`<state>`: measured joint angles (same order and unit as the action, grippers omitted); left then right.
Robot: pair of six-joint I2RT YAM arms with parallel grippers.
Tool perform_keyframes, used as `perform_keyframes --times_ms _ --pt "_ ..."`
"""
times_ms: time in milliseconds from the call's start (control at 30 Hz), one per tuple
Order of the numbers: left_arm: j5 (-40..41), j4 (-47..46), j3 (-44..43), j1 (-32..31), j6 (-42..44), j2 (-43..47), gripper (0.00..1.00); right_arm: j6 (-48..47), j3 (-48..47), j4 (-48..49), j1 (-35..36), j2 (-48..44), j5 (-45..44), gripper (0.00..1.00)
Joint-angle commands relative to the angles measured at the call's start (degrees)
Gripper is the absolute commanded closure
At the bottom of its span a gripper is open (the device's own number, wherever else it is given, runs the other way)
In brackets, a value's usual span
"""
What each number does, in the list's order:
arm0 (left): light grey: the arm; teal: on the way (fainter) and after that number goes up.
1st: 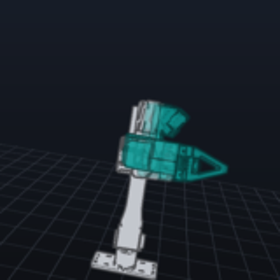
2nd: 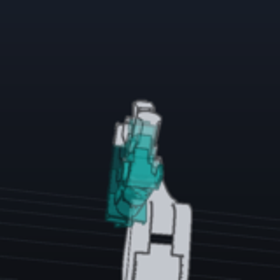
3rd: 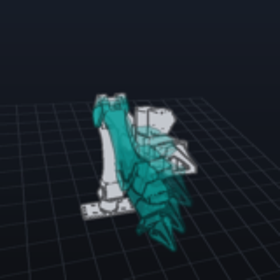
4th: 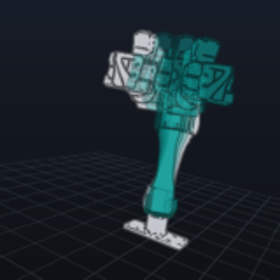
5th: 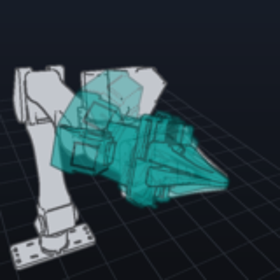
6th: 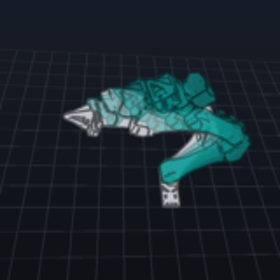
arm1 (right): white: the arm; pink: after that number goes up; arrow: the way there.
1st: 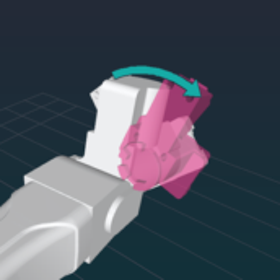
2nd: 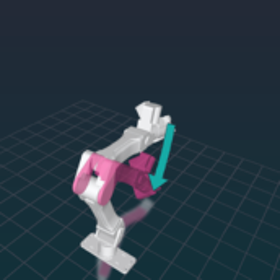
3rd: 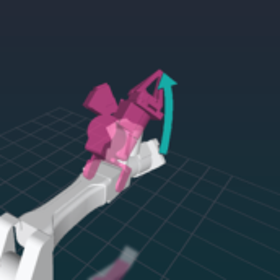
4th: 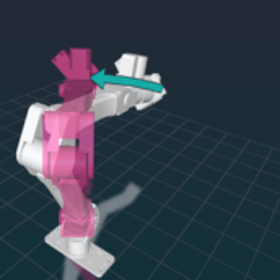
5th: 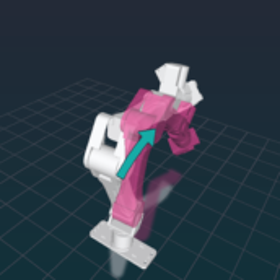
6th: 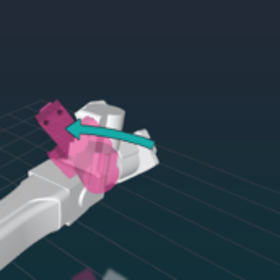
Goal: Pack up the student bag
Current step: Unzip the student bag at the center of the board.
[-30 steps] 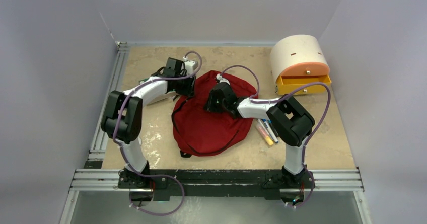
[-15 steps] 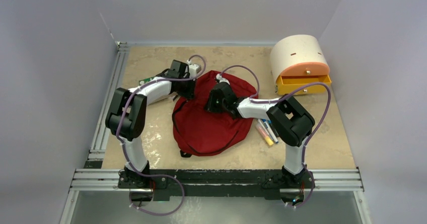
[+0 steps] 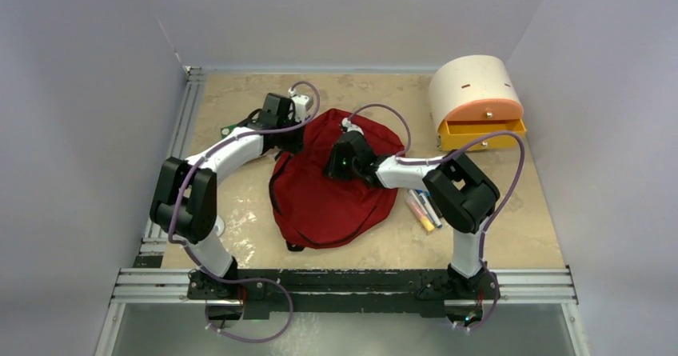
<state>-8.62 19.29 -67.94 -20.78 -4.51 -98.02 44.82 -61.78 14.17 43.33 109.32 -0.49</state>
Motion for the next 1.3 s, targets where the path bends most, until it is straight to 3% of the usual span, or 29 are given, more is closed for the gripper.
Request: perform_keyframes --times_ms 0,367,500,767,1000,1167,1267 --pt "4.4 -2.2 -0.4 0.6 -2.9 4.7 1.0 -0.8 0.6 -3.7 0.0 -0.9 -1.3 0.81" --pt "3.5 0.2 1.4 0.6 -12.3 5.0 1.0 -0.4 0.5 -3.3 0.0 -0.2 -0.9 0.79" --pt "3.2 0.2 1.7 0.6 -12.7 4.6 0.95 -0.6 0.8 -3.3 0.0 -0.7 -0.8 0.78" --pt "4.2 1.0 1.1 0.6 -12.9 4.0 1.0 -0.6 1.0 -3.6 0.0 -1.3 -0.8 0.78" --pt "4.6 1.5 0.9 0.6 -12.9 4.0 0.85 -0.6 1.0 -3.8 -0.1 -1.5 -0.9 0.77" --pt "4.4 1.5 1.0 0.6 -12.8 4.1 1.0 -0.5 1.3 -3.8 0.0 -1.9 -0.9 0.77" --pt "5.0 1.5 1.0 0.6 -13.0 4.1 1.0 -0.6 1.6 -3.8 0.0 -2.1 -1.0 0.77"
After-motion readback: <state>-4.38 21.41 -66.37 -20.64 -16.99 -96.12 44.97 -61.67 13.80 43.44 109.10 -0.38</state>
